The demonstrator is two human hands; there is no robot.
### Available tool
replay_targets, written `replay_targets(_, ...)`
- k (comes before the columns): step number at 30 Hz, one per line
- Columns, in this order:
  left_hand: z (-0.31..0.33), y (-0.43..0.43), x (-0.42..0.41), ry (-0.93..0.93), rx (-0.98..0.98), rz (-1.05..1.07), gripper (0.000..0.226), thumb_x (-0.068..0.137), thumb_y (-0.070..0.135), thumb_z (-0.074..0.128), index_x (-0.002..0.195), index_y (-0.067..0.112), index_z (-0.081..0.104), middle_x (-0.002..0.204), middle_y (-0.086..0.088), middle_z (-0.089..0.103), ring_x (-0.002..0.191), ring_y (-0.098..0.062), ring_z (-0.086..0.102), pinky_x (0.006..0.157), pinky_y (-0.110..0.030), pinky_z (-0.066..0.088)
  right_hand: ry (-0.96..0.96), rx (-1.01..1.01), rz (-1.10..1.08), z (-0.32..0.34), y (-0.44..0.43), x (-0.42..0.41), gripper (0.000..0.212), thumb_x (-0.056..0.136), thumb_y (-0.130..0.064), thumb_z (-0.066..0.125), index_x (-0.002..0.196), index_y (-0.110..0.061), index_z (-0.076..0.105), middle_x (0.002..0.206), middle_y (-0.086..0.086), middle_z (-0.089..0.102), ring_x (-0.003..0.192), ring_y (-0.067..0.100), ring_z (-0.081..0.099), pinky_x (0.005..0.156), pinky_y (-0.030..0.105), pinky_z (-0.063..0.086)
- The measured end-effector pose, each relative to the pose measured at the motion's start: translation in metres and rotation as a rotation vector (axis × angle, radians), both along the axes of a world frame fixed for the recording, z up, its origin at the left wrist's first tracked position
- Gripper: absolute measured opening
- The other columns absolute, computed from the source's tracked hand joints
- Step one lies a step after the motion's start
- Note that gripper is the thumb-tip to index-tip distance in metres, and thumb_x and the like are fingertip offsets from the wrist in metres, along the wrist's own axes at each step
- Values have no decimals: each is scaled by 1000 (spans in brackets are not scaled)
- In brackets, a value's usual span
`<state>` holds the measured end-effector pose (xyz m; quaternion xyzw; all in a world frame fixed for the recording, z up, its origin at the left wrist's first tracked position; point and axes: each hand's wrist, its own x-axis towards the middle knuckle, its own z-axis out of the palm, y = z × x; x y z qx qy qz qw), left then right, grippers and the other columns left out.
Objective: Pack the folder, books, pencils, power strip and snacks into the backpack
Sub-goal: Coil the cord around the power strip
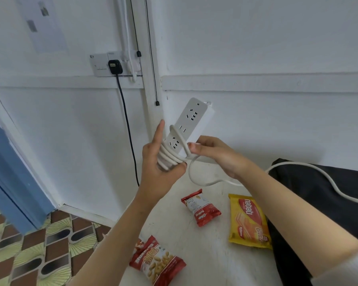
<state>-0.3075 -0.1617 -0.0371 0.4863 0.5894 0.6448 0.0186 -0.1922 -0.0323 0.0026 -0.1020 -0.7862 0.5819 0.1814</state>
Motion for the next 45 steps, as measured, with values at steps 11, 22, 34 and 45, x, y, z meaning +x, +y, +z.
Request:
replay_targets(11,-5,-3,-4,14,-72,39,73,56,44,86,118,37,48,116,14,52,108,-5,54,80,-25,53,-118,263,-191,-20,-12,-1,48,70,-74,53,69,-28,68,66,-4,69,73,24,62,76,38,50)
replay_targets(22,-13,2,-5,140,-73,157,69,65,28,83,123,33,47,116,20,49,108,3,47,85,-14,44,-194,808,-295,-35,14,32,26,88,-35,60,107,-18,66,89,2,68,75,14,58,69,27,41)
replay_targets(34,14,30,26,-14,16,114,59,65,16,84,107,22,42,104,12,54,92,1,56,73,-27,52,38,740,-294,-13,36,78,18,86,-17,56,70,-11,61,67,6,58,75,9,59,113,33,17)
replay_targets(45,59,51,49,203,2,319,71,58,25,87,111,20,39,110,-3,53,95,-10,54,76,-16,47,-176,170,-231,33,51,151,15,96,-14,47,86,-10,57,62,5,54,52,14,63,54,26,55)
